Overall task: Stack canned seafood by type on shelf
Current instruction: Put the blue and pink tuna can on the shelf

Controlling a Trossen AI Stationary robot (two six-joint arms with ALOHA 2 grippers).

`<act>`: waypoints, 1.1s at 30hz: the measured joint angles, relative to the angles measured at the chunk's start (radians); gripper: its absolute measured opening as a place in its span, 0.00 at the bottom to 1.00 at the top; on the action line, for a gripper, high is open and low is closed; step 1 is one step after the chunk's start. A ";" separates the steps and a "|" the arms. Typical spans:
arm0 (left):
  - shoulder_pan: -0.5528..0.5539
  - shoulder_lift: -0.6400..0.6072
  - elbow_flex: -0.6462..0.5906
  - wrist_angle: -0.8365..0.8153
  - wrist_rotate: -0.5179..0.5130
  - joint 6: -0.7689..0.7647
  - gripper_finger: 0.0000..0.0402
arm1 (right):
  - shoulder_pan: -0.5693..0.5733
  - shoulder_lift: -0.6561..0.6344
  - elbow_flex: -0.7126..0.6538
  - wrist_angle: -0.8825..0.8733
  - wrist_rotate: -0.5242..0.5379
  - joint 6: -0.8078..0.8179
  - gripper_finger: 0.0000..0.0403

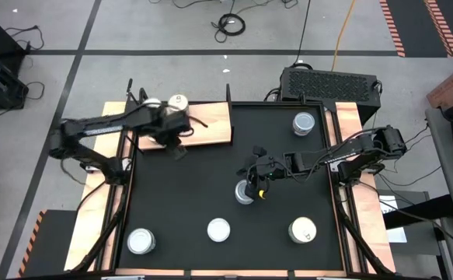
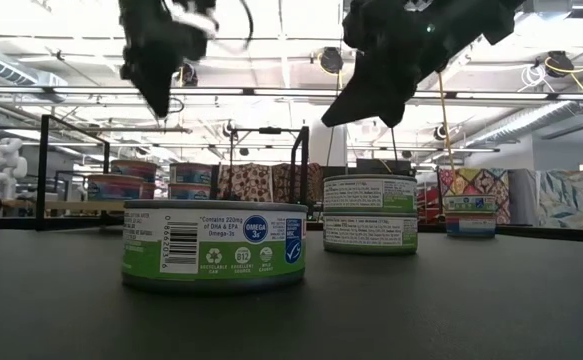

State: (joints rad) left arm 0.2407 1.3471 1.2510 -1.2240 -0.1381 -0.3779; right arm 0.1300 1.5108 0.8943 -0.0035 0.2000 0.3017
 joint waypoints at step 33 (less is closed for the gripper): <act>-0.592 -0.240 -0.650 1.420 0.096 0.411 0.22 | 0.416 0.000 0.523 -1.156 -0.203 1.142 0.00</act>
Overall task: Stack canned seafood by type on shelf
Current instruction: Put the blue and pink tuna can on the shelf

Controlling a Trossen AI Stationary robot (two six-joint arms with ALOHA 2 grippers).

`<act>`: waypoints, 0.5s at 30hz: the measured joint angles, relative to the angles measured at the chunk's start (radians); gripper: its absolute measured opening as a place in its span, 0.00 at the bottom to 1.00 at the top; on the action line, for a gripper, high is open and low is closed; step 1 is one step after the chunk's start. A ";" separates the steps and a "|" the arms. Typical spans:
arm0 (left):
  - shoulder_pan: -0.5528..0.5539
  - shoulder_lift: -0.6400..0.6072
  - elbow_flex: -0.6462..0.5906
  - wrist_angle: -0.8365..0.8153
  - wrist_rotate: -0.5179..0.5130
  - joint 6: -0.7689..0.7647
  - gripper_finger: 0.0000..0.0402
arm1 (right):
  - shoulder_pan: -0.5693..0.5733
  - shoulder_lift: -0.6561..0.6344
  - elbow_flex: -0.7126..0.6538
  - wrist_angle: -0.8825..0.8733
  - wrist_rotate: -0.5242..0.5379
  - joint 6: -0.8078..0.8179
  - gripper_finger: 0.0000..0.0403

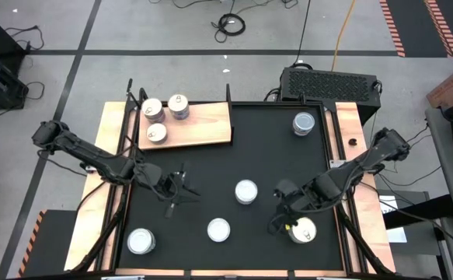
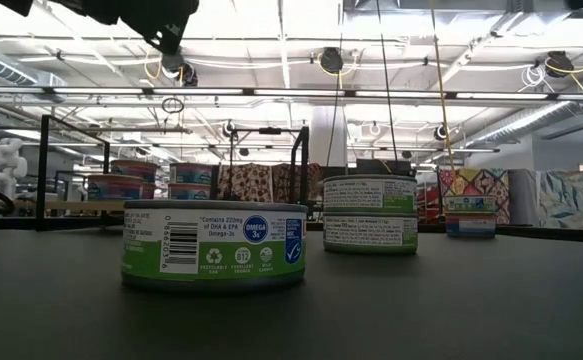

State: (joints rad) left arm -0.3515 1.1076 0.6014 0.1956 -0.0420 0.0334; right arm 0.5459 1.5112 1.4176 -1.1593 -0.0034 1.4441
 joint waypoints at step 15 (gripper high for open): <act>0.000 0.000 0.000 -0.025 0.001 -0.001 0.22 | 0.145 0.008 -0.096 -0.062 -0.107 0.314 0.19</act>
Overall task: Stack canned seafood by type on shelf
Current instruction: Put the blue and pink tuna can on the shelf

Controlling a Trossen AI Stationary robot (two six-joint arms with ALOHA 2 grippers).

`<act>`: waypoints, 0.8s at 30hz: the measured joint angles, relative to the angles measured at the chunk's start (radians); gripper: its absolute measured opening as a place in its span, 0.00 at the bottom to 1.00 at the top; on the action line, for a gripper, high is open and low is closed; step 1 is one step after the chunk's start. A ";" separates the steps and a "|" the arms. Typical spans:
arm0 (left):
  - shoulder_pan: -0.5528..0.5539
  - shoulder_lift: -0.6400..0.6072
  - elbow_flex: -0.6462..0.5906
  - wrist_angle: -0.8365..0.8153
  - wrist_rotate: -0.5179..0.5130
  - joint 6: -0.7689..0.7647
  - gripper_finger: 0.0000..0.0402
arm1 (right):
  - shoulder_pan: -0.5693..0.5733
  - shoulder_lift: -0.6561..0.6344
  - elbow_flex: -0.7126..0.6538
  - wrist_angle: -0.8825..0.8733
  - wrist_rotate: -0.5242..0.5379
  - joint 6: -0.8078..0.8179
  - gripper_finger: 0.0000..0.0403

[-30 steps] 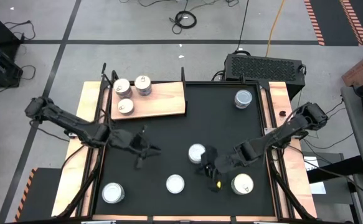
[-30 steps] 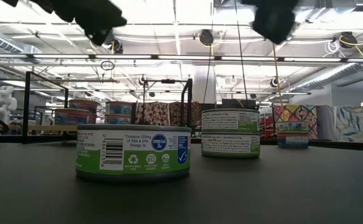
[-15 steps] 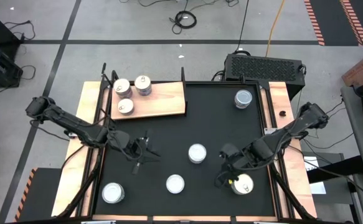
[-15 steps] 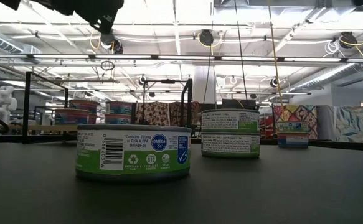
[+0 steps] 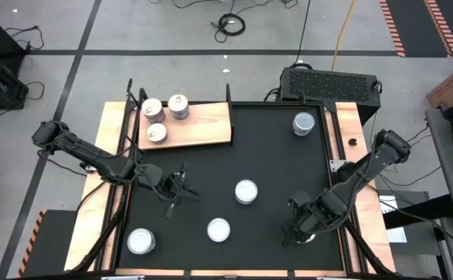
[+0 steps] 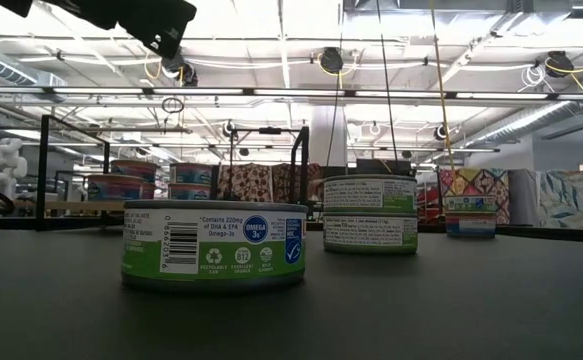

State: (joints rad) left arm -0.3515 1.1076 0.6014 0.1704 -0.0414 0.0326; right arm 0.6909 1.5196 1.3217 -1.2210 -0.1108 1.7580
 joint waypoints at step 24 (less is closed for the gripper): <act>-0.004 0.000 -0.024 0.003 0.000 -0.026 0.22 | 0.008 -0.001 -0.147 0.105 -0.091 -0.078 0.97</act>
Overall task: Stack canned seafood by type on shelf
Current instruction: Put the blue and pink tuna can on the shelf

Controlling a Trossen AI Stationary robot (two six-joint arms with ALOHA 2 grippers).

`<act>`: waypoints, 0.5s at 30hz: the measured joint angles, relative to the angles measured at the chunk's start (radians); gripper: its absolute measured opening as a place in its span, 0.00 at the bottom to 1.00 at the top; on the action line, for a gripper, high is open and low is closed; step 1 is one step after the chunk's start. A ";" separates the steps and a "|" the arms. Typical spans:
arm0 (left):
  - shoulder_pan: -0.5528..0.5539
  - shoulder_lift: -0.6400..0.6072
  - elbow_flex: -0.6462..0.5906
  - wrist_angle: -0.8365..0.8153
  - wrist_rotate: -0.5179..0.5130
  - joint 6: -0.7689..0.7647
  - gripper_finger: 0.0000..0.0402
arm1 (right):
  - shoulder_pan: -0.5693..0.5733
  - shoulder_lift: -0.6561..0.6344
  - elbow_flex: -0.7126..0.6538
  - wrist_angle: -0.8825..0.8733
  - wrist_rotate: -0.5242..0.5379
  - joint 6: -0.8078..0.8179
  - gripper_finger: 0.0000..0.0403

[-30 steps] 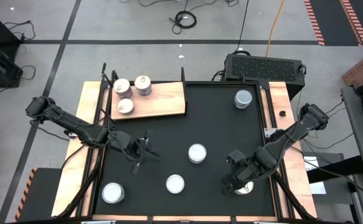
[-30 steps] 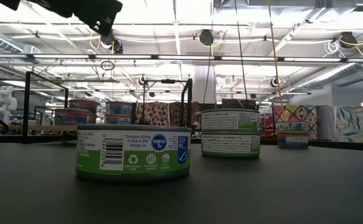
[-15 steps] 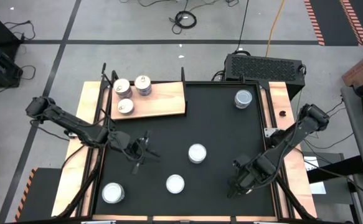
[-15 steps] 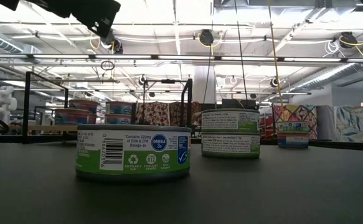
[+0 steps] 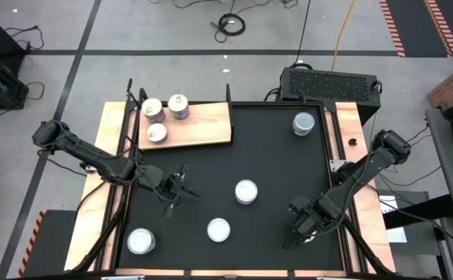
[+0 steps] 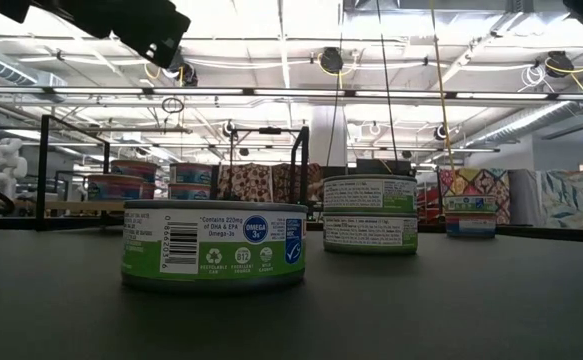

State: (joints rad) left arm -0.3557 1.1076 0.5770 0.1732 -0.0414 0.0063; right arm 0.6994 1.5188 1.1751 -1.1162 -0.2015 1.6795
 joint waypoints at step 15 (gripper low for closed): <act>0.000 0.000 0.000 -0.001 -0.011 0.000 0.22 | 0.028 0.000 0.000 0.017 0.118 0.052 0.96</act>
State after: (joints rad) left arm -0.3561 1.1076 0.5766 0.1719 -0.0525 0.0063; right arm 0.7274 1.5188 1.1751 -1.0991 -0.0835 1.7312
